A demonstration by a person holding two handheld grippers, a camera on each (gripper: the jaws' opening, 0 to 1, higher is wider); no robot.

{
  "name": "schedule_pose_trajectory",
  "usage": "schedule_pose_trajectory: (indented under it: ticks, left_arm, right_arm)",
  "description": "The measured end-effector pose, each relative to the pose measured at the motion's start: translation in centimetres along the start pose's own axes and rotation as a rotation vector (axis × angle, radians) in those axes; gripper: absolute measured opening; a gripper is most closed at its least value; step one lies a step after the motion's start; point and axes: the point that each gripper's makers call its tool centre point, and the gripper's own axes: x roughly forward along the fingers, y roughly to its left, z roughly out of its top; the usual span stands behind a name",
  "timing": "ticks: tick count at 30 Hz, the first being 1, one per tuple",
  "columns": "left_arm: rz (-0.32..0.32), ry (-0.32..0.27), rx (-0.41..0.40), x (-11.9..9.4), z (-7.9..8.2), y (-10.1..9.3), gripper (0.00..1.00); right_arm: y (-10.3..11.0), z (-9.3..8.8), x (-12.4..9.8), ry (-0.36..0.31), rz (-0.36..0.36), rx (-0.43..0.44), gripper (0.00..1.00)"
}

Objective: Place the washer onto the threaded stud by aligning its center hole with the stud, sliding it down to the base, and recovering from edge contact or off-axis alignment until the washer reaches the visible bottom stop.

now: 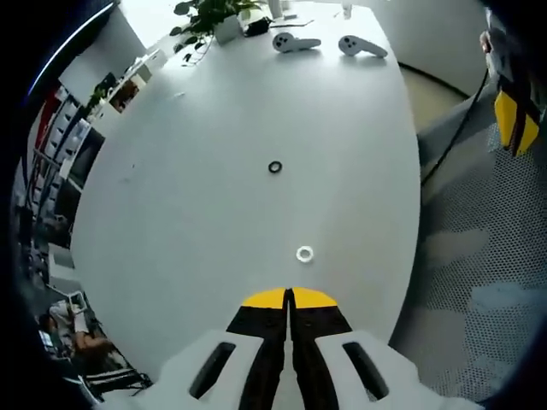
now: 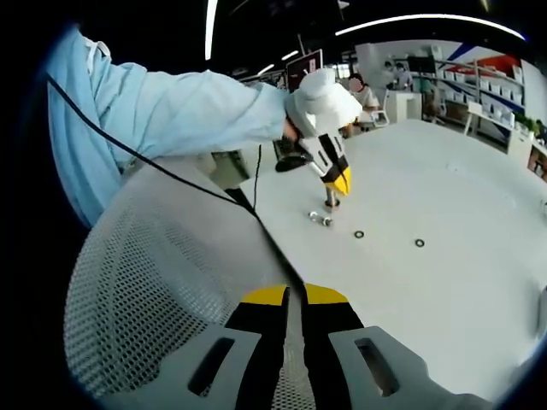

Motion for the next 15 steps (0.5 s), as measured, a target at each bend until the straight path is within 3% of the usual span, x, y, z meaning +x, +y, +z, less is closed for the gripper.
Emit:
schedule_pose_trajectory:
  ticks: [6, 11, 15]
  left_arm:
    - [0.007, -0.016, -0.041, -1.1, -2.8, -0.5, 0.0]
    - [-0.005, -0.008, -0.055, -1.2, -6.8, -0.8, 0.0]
    - [-0.016, -0.011, -0.076, -1.0, -8.9, -1.0, 0.02]
  right_arm:
    - [-0.2, -0.2, 0.0, 0.014, -0.012, 0.011, 0.08]
    - [-0.5, -0.2, 0.0, 0.011, -0.031, 0.013, 0.08]
    - [-0.7, 0.1, -0.1, -0.005, -0.041, 0.005, 0.08]
